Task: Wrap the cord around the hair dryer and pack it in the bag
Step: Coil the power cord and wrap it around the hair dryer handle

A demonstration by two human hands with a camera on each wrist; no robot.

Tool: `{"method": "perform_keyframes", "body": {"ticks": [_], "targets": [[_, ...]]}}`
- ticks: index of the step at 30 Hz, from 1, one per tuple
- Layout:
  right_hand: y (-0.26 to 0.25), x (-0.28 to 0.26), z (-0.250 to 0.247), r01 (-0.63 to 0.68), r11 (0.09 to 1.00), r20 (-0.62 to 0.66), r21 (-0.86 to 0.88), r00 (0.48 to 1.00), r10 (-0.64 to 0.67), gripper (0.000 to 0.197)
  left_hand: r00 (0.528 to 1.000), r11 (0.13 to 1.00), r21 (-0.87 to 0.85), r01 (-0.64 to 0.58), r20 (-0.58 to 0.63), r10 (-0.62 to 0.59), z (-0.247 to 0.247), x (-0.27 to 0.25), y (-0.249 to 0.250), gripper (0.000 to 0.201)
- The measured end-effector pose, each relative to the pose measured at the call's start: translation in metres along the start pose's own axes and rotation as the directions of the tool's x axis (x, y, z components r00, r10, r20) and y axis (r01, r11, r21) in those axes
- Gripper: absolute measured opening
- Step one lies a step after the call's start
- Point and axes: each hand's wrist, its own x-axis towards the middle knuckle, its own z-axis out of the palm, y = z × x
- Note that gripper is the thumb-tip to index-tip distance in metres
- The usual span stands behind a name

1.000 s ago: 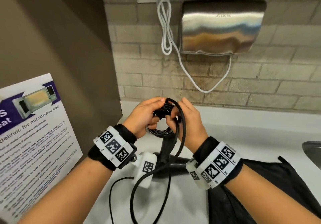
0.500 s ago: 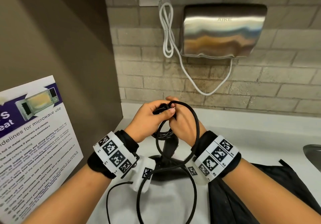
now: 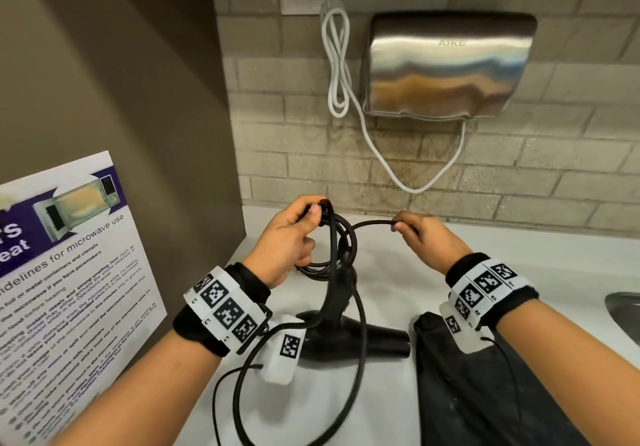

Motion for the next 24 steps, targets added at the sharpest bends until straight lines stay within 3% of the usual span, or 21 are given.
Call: {"method": "perform_keyframes", "body": {"ticks": [4,7,9,11,13,15,17,18,20,22,24], "targets": [[0.041,0.009,0.004,-0.293,0.954,-0.014,-0.059,0.956,0.293,0.021,0.999,0.997,-0.065,0.035,-0.033,-0.037,-0.002,0.000,0.003,0.024],[0.077,0.009,0.006,-0.542,0.811,0.026,-0.220,0.828,0.560,0.026,0.998,0.992,-0.118,0.045,-0.046,-0.050,-0.010,-0.002,0.011,0.024],[0.089,0.006,0.010,-0.593,0.726,0.055,-0.349,0.760,0.647,0.032,0.998,0.988,-0.145,0.048,-0.032,-0.053,-0.014,-0.004,0.015,0.024],[0.092,0.003,0.018,-0.541,0.709,0.124,-0.452,0.749,0.650,0.033,0.997,0.985,-0.158,0.066,-0.024,-0.070,-0.014,-0.005,0.019,0.025],[0.082,0.004,0.025,-0.505,0.771,0.159,-0.388,0.788,0.595,0.030,0.996,0.983,-0.165,0.082,-0.013,-0.085,-0.013,-0.004,0.021,0.026],[0.060,0.007,0.030,-0.412,0.900,0.094,-0.141,0.900,0.426,0.028,0.996,0.981,-0.170,0.093,0.002,-0.094,-0.011,-0.003,0.021,0.026],[0.022,0.009,0.029,-0.228,0.953,0.173,0.199,0.965,0.195,0.031,0.994,0.979,-0.178,0.105,0.014,-0.104,-0.008,-0.001,0.020,0.026],[0.000,0.009,0.027,-0.173,0.903,0.283,0.394,0.957,0.060,0.040,0.994,0.977,-0.185,0.110,0.015,-0.109,-0.007,0.000,0.020,0.026],[-0.031,0.005,0.027,-0.179,0.753,0.457,0.634,0.872,-0.177,0.054,0.993,0.974,-0.195,0.117,0.013,-0.117,-0.005,0.002,0.019,0.027],[-0.044,0.005,0.028,-0.194,0.679,0.500,0.708,0.817,-0.288,0.052,0.993,0.976,-0.186,0.114,0.008,-0.115,-0.005,0.003,0.020,0.027],[-0.046,0.004,0.025,-0.179,0.649,0.477,0.740,0.819,-0.319,0.045,0.994,0.978,-0.176,0.112,0.007,-0.113,-0.007,0.003,0.021,0.027]]}}
